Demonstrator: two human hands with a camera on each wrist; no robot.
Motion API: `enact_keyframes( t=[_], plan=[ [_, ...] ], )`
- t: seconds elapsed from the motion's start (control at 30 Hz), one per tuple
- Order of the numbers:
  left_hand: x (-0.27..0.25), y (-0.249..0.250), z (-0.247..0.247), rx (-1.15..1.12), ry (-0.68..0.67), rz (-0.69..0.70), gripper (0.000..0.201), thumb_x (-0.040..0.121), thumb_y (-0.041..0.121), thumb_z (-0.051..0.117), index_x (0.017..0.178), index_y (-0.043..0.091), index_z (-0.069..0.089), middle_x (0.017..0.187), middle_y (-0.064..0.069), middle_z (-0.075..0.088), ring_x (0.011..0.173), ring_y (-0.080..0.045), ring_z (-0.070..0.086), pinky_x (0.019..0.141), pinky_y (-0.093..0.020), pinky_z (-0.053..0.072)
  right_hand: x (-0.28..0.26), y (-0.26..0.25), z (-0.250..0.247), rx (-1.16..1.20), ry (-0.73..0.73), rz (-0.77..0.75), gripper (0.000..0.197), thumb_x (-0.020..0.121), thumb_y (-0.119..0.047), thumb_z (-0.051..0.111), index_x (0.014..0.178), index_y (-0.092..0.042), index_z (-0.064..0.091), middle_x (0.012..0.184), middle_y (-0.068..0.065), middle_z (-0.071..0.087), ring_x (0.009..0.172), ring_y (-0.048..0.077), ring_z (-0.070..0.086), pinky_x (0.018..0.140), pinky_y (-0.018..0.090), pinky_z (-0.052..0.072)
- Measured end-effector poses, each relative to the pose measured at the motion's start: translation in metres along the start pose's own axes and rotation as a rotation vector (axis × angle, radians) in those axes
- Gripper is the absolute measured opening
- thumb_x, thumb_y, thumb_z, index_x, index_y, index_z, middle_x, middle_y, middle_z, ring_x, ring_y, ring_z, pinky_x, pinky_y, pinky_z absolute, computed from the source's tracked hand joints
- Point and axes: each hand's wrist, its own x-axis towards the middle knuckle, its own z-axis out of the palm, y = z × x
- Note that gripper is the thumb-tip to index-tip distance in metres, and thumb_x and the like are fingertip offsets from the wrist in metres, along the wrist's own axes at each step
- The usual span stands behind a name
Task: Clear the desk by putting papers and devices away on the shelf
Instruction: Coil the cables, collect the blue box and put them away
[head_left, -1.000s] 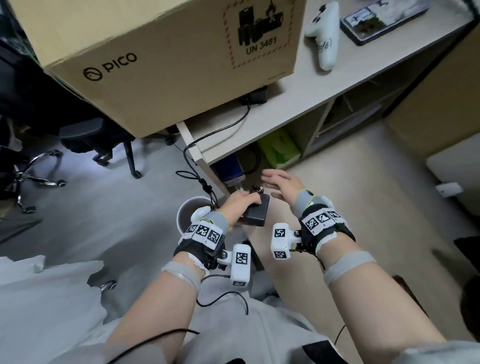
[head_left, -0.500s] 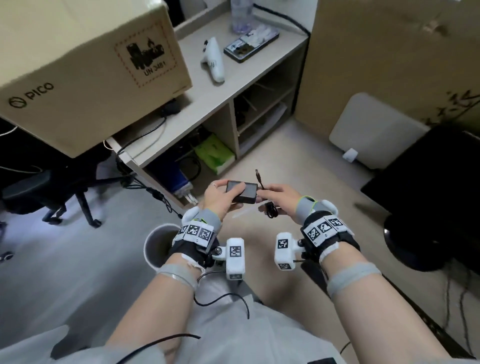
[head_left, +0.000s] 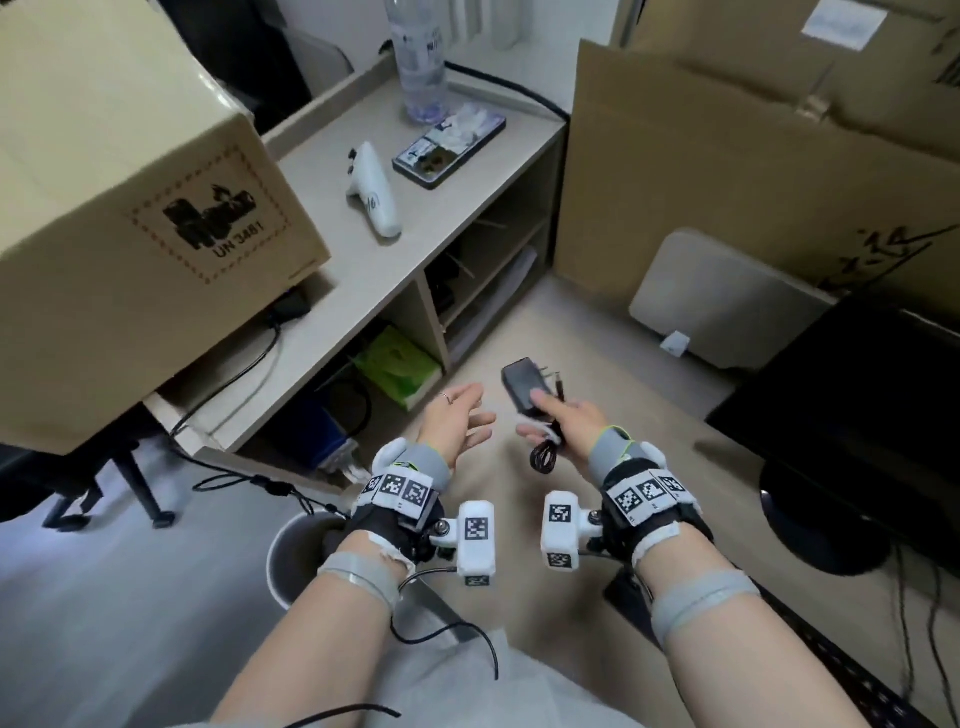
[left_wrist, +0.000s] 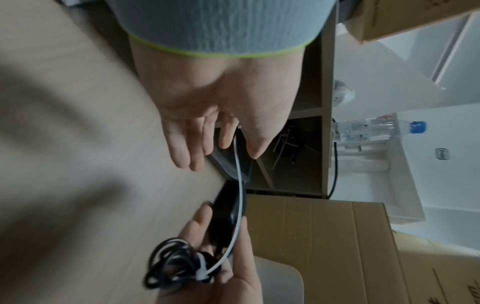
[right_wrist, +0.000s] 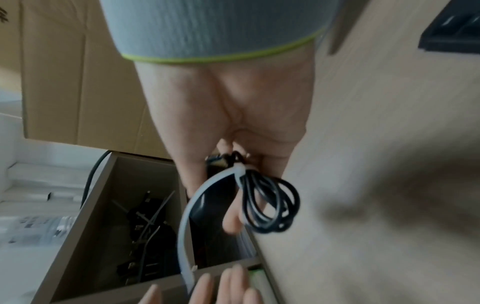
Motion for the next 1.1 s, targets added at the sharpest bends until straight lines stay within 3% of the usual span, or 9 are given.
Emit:
enact_keyframes(
  t=[0.1, 0.23, 0.37, 0.43, 0.5, 0.63, 0.73, 0.83, 1.1],
  plan=[
    [0.02, 0.008, -0.009, 0.034, -0.02, -0.07, 0.024, 0.097, 0.03, 0.056, 0.114, 0.014, 0.057, 0.103, -0.004, 0.064, 0.084, -0.021, 0.067, 0.075, -0.032, 0.055, 0.031, -0.023, 0.007, 0.032, 0.202, -0.036, 0.02, 0.094, -0.015, 0.059, 0.086, 0.004, 0.054, 0.051, 0.019, 0.057, 0.031, 0.019, 0.048, 0.039, 0.019, 0.041],
    [0.047, 0.024, -0.011, 0.064, -0.046, -0.102, 0.018, 0.096, 0.026, 0.056, 0.109, 0.013, 0.058, 0.099, -0.007, 0.066, 0.075, -0.018, 0.065, 0.067, -0.026, 0.053, 0.066, -0.073, 0.037, 0.027, 0.175, -0.1, 0.023, 0.099, -0.013, 0.05, 0.08, -0.001, 0.048, 0.042, 0.011, 0.055, 0.031, 0.017, 0.048, 0.042, 0.026, 0.04],
    [0.066, 0.036, -0.001, 0.056, -0.061, -0.107, 0.016, 0.096, 0.022, 0.057, 0.107, 0.013, 0.061, 0.098, -0.01, 0.064, 0.068, -0.016, 0.061, 0.058, -0.02, 0.05, 0.127, -0.13, 0.072, -0.034, 0.215, -0.247, 0.019, 0.096, -0.017, 0.056, 0.081, -0.005, 0.053, 0.068, 0.023, 0.062, 0.055, 0.028, 0.06, 0.051, 0.035, 0.054],
    [0.077, 0.045, 0.002, 0.058, -0.058, -0.107, 0.021, 0.095, 0.021, 0.058, 0.112, 0.01, 0.062, 0.096, -0.009, 0.064, 0.063, -0.013, 0.061, 0.057, -0.02, 0.048, 0.171, -0.148, 0.085, -0.096, 0.174, -0.27, 0.011, 0.087, -0.027, 0.065, 0.091, -0.018, 0.059, 0.081, 0.001, 0.063, 0.068, 0.012, 0.057, 0.071, 0.032, 0.055],
    [0.081, 0.05, 0.005, 0.072, -0.064, -0.107, 0.015, 0.094, 0.022, 0.058, 0.105, 0.014, 0.064, 0.095, -0.007, 0.066, 0.063, -0.011, 0.063, 0.063, -0.023, 0.049, 0.188, -0.15, 0.085, -0.152, 0.153, -0.266, 0.035, 0.078, -0.032, 0.069, 0.111, -0.022, 0.06, 0.082, -0.014, 0.053, 0.069, -0.002, 0.048, 0.069, 0.019, 0.043],
    [0.084, 0.055, 0.007, 0.113, -0.057, -0.102, 0.019, 0.094, 0.022, 0.058, 0.109, 0.013, 0.064, 0.088, -0.002, 0.068, 0.053, -0.002, 0.063, 0.051, -0.014, 0.048, 0.163, -0.128, 0.079, -0.231, 0.239, -0.258, 0.047, 0.094, -0.001, 0.053, 0.14, -0.004, 0.047, 0.134, 0.013, 0.058, 0.096, 0.011, 0.06, 0.088, 0.027, 0.051],
    [0.078, 0.052, 0.012, 0.126, -0.076, -0.101, 0.009, 0.094, 0.022, 0.058, 0.099, 0.016, 0.063, 0.086, -0.002, 0.067, 0.053, -0.004, 0.063, 0.057, -0.019, 0.049, 0.145, -0.107, 0.066, -0.154, 0.222, -0.189, 0.038, 0.096, 0.0, 0.049, 0.134, -0.006, 0.053, 0.123, 0.01, 0.061, 0.077, 0.01, 0.061, 0.066, 0.022, 0.045],
    [0.068, 0.054, 0.014, 0.112, -0.087, -0.068, 0.009, 0.093, 0.026, 0.06, 0.096, 0.018, 0.064, 0.092, -0.004, 0.069, 0.067, -0.015, 0.065, 0.075, -0.032, 0.053, 0.113, -0.103, 0.06, -0.132, 0.154, -0.209, 0.031, 0.095, -0.01, 0.058, 0.126, -0.008, 0.059, 0.109, 0.007, 0.065, 0.084, 0.015, 0.063, 0.075, 0.025, 0.046],
    [-0.001, 0.054, 0.05, 0.091, -0.116, 0.093, 0.021, 0.093, 0.023, 0.058, 0.109, 0.01, 0.062, 0.096, -0.009, 0.069, 0.069, -0.016, 0.063, 0.065, -0.027, 0.051, 0.0, -0.087, 0.02, -0.107, 0.123, -0.365, 0.028, 0.094, -0.014, 0.059, 0.122, -0.01, 0.062, 0.112, 0.006, 0.067, 0.089, 0.018, 0.065, 0.081, 0.029, 0.045]
  ],
)
